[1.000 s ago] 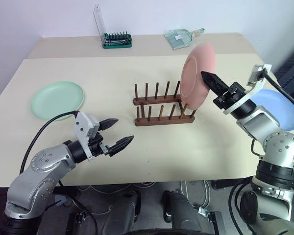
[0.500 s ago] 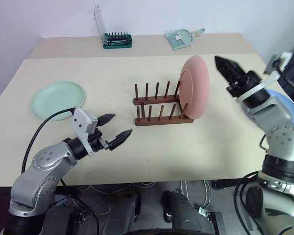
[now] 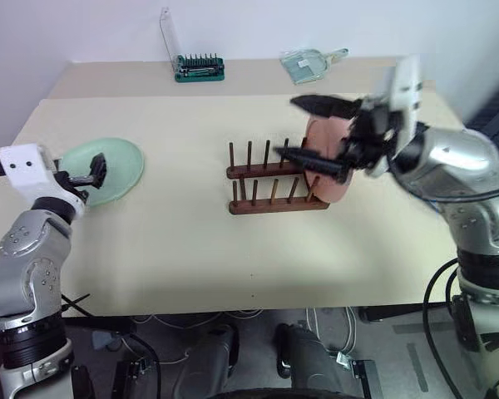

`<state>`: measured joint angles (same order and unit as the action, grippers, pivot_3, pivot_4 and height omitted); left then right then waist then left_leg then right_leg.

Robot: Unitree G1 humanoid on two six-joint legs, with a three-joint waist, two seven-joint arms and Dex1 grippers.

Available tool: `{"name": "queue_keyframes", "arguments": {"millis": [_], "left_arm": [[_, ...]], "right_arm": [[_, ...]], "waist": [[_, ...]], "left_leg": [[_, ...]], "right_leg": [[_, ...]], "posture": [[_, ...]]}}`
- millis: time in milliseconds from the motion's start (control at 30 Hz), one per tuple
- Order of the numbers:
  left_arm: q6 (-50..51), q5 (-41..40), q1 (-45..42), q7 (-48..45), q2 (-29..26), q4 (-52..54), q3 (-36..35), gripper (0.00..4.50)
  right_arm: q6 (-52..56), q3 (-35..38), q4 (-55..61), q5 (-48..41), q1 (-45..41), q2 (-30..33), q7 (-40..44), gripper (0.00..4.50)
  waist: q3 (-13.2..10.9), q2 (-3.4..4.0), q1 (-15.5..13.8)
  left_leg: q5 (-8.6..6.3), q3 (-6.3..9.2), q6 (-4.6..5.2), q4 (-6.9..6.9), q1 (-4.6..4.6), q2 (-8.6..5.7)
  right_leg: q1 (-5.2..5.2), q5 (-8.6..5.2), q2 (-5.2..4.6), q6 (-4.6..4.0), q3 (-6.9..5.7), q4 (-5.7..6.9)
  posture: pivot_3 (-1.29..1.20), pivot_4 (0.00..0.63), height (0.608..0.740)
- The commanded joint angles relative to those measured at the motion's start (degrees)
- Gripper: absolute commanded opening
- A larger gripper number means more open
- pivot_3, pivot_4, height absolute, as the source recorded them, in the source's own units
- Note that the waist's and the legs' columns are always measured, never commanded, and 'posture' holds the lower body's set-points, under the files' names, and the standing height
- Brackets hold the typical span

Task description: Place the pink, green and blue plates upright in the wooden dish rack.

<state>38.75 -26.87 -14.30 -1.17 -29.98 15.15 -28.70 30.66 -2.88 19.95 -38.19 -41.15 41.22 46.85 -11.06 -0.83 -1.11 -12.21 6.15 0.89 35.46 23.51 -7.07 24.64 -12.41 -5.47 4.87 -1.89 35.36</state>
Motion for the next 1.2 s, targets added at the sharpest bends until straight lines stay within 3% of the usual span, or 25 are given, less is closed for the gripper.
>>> {"name": "queue_keyframes", "arguments": {"millis": [33,267,600,700,933,1067,1200], "left_arm": [[4.0,4.6,-1.7,7.3,-2.6,-3.9,-5.5,4.5],[15.9,2.9,-8.1,9.9,-3.3,-14.6,-9.4,4.5],[10.7,5.8,-19.0,3.8,-6.5,-35.3,-4.3,4.5],[9.0,6.3,-21.7,3.4,-6.9,-40.5,-4.0,3.61],[5.3,6.5,-24.0,2.8,-6.3,-44.7,-3.9,0.04],[2.3,5.4,-22.4,2.1,-3.8,-36.4,-3.8,0.04],[-0.4,3.5,-22.3,6.9,2.1,-19.8,-5.1,0.04]], "right_arm": [[-3.9,-5.7,1.6,6.0,0.0,-3.2,1.2,3.81],[-5.7,-8.0,1.8,9.1,1.0,-8.0,2.6,3.81],[-4.8,-8.0,3.5,10.0,2.5,-10.5,1.3,3.81],[-4.7,-7.7,3.8,10.5,2.9,-10.7,0.7,3.89],[-5.1,-7.5,3.9,11.5,3.6,-11.0,-0.5,3.89],[-5.8,-7.3,3.6,13.0,3.6,-11.0,-1.2,3.89],[-6.9,-7.9,1.5,16.4,1.9,-11.4,-2.5,3.89]], "waist": [[0.0,-0.07,0.2],[0.0,-0.08,0.2],[0.0,-0.11,0.4],[0.0,-0.11,0.5],[0.0,-0.11,0.4],[0.0,-0.11,0.4],[0.0,-0.18,0.2]], "left_leg": [[-0.01,0.01,0.01,0.05,0.0,0.0],[-0.09,0.07,-0.13,0.29,-0.01,0.0],[-0.1,0.08,-0.18,0.47,-0.01,0.01],[-0.1,0.06,-0.18,0.46,-0.01,0.01],[-0.09,0.06,-0.18,0.46,-0.01,0.01],[-0.1,0.06,-0.18,0.53,-0.01,0.0],[-0.1,0.07,-0.19,0.56,0.01,0.0]], "right_leg": [[-0.03,0.01,0.02,0.02,0.0,-0.01],[-0.06,0.05,0.08,0.07,-0.01,0.18],[-0.09,0.15,0.11,0.1,0.0,0.28],[-0.07,0.16,0.1,0.1,0.01,0.27],[-0.06,0.16,0.1,0.1,0.01,0.3],[-0.08,0.16,0.08,0.1,0.01,0.34],[-0.11,0.17,0.06,0.1,0.01,0.32]], "posture": [[0.0,0.15,0.74],[0.0,0.15,0.74],[0.0,0.15,0.74],[0.0,0.15,0.74],[0.0,0.15,0.74],[0.0,0.15,0.74],[0.0,0.15,0.74]]}}
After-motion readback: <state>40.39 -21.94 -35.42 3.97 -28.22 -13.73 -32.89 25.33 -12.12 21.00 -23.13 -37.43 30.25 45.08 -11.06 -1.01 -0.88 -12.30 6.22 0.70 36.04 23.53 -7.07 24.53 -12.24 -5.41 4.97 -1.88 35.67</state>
